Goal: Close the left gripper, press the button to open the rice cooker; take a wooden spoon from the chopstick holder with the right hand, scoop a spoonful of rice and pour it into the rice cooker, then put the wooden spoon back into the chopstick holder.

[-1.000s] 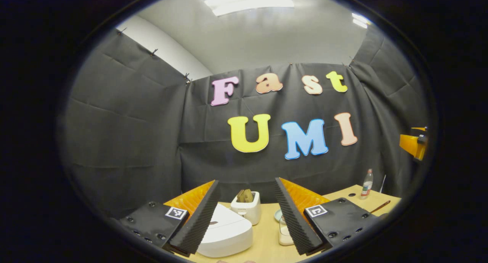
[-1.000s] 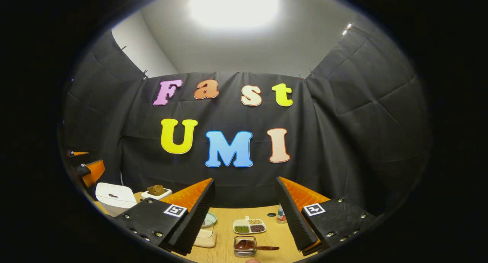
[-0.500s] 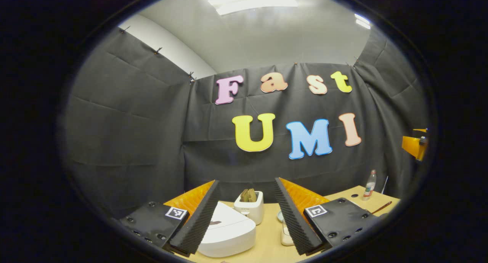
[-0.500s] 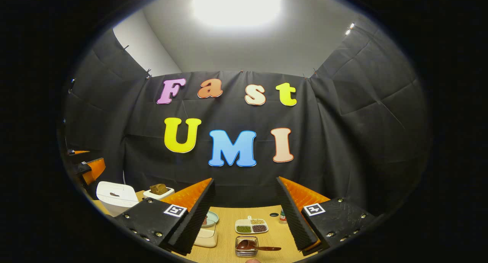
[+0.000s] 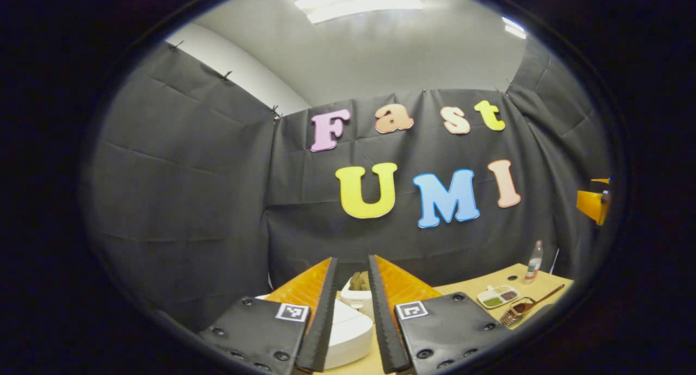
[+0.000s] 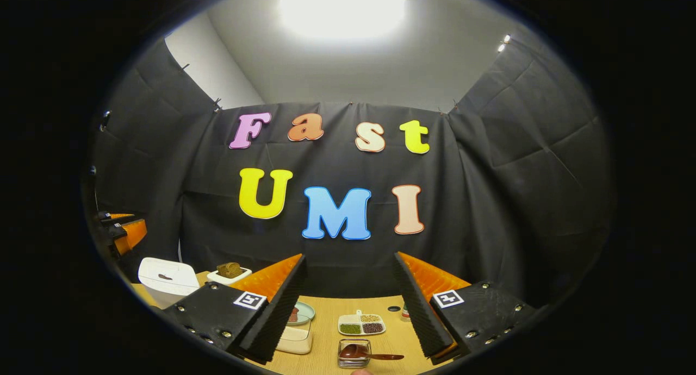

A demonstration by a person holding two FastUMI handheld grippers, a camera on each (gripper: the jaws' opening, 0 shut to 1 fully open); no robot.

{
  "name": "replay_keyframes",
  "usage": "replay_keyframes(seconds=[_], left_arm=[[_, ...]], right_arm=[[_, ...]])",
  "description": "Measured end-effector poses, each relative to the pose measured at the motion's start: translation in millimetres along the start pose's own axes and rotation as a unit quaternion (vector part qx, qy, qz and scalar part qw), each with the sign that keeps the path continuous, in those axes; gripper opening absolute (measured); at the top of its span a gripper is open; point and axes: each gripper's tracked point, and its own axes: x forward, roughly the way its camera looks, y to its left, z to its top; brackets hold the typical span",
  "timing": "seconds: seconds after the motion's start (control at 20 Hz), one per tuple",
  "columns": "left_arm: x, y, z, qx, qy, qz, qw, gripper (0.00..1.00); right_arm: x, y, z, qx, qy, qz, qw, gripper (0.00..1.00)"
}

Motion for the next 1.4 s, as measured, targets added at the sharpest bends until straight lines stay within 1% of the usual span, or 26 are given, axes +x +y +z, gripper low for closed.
replay_keyframes(seconds=[0.05, 0.15, 0.2, 0.25, 0.3, 0.45, 0.75, 0.8, 0.85, 0.95, 1.05, 1.2, 1.25, 1.3, 1.4], left_arm=[[1, 2, 2, 0.002, -0.001, 0.002, 1.000, 0.34], [4, 5, 1, 0.000, -0.001, 0.004, 1.000, 0.29], [4, 8, -3, -0.001, 0.003, 0.006, 1.000, 0.18], [3, 11, -5, -0.004, 0.004, 0.013, 1.000, 0.14], [5, 10, -9, -0.009, 0.008, 0.009, 1.000, 0.09], [12, 16, -20, -0.012, 0.019, 0.009, 1.000, 0.09], [42, 43, -46, -0.019, 0.040, 0.024, 0.999, 0.08], [48, 49, -55, -0.021, 0.046, 0.027, 0.998, 0.06], [53, 56, -64, -0.024, 0.055, 0.033, 0.998, 0.08], [60, 65, -82, -0.034, 0.072, 0.038, 0.996, 0.08], [67, 68, -107, -0.042, 0.095, 0.031, 0.994, 0.09], [76, 81, -141, -0.059, 0.131, 0.032, 0.989, 0.09], [80, 83, -150, -0.063, 0.139, 0.032, 0.988, 0.11], [83, 85, -162, -0.066, 0.152, 0.032, 0.986, 0.08], [89, 88, -184, -0.072, 0.173, 0.030, 0.982, 0.09]], right_arm=[[0, 1, 0, -0.002, -0.001, 0.001, 1.000, 0.95], [0, 4, -1, -0.005, -0.001, 0.003, 1.000, 0.96], [0, 5, -2, -0.006, 0.000, 0.004, 1.000, 0.96], [0, 6, -1, -0.006, 0.000, 0.004, 1.000, 0.95], [0, 7, -2, -0.007, 0.000, 0.004, 1.000, 0.96], [-1, 7, -3, -0.010, 0.002, 0.000, 1.000, 0.95], [-6, 6, -4, -0.019, 0.007, -0.016, 1.000, 0.95], [-7, 6, -4, -0.021, 0.007, -0.019, 1.000, 0.95], [-9, 6, -3, -0.023, 0.008, -0.022, 0.999, 0.95], [-12, 5, -2, -0.028, 0.006, -0.029, 0.999, 0.95], [-15, 5, -1, -0.032, 0.007, -0.035, 0.999, 0.95], [-23, 2, -3, -0.036, 0.013, -0.046, 0.998, 0.95], [-25, 0, -3, -0.037, 0.013, -0.050, 0.998, 0.95], [-26, -2, -3, -0.039, 0.012, -0.055, 0.998, 0.95], [-30, -4, -4, -0.043, 0.015, -0.062, 0.997, 0.95]])
